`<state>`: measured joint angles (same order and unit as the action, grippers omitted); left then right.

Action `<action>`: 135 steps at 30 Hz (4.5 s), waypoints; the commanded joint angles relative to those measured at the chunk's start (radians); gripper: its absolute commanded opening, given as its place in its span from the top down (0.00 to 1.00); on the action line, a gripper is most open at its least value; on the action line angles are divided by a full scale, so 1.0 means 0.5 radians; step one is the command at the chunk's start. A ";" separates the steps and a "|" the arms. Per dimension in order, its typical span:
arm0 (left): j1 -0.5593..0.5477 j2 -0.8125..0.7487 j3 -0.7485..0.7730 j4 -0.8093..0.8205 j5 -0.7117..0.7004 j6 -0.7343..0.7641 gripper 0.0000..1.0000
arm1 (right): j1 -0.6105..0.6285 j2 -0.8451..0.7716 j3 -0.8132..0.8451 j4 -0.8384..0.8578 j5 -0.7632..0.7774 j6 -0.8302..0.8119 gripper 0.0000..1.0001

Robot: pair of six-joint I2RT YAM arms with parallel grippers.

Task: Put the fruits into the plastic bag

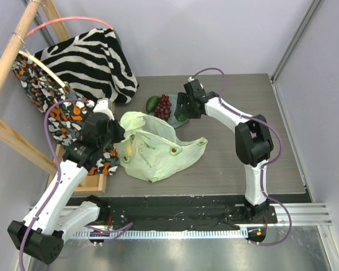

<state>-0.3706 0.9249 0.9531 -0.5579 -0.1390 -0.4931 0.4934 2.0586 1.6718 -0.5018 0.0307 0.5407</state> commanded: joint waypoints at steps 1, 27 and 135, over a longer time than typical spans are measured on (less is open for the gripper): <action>0.011 0.003 0.014 0.021 -0.007 -0.011 1.00 | -0.011 -0.184 -0.009 0.068 -0.003 -0.066 0.62; 0.014 0.016 -0.007 0.005 0.005 -0.060 1.00 | 0.071 -0.699 -0.282 0.430 -0.515 -0.137 0.63; 0.014 -0.024 0.002 0.045 -0.029 -0.082 1.00 | 0.743 -0.144 -0.178 0.344 -0.703 -0.449 0.24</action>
<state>-0.3706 0.9180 0.9516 -0.5686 -0.1390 -0.5159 0.8623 1.9759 1.5360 -0.3523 -0.3237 0.3267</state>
